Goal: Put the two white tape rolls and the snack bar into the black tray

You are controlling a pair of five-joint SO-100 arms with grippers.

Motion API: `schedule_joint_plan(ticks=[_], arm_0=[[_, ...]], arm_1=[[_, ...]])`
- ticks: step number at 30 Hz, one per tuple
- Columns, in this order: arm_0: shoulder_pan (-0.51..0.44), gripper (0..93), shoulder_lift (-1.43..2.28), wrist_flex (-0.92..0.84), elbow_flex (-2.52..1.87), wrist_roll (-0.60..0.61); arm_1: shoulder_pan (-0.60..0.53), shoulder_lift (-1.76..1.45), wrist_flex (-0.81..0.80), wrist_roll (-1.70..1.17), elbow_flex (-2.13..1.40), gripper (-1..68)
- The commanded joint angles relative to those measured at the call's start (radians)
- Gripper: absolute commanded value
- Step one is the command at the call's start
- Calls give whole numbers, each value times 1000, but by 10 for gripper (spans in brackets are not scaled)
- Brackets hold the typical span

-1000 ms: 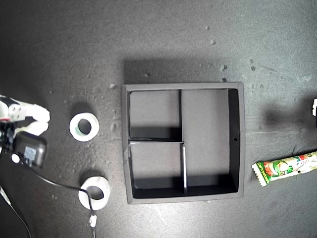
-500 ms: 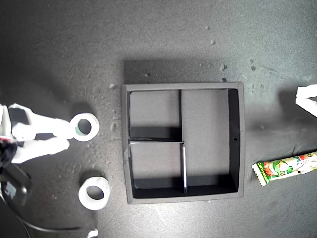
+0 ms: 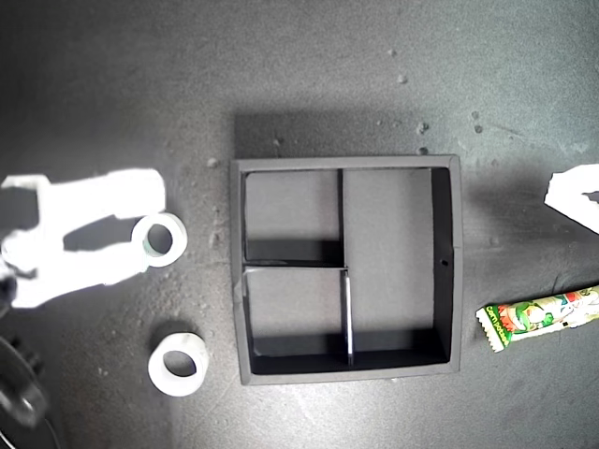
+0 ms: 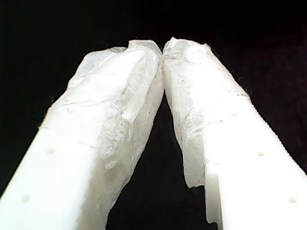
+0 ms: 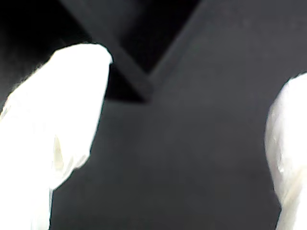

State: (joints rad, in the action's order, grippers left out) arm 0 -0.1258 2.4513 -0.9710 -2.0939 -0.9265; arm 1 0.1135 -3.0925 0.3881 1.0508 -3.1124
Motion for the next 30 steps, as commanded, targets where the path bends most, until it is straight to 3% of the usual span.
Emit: schedule_joint_plan(ticks=[1, 9, 16, 30], arm_0=[[-14, 230, -495, -155, 485, -40], [-97, 209, -707, -147, 382, -253], [-149, 212, -566, -150, 112, -449], [-187, 200, -565, -115, 41, -499]], arm_1=[[-11, -6, 11, 12, -12, -1], [-80, -6, 100, 35, -12, -1], [-133, -6, 123, 20, -12, -1], [-124, -6, 150, 23, -12, -1]])
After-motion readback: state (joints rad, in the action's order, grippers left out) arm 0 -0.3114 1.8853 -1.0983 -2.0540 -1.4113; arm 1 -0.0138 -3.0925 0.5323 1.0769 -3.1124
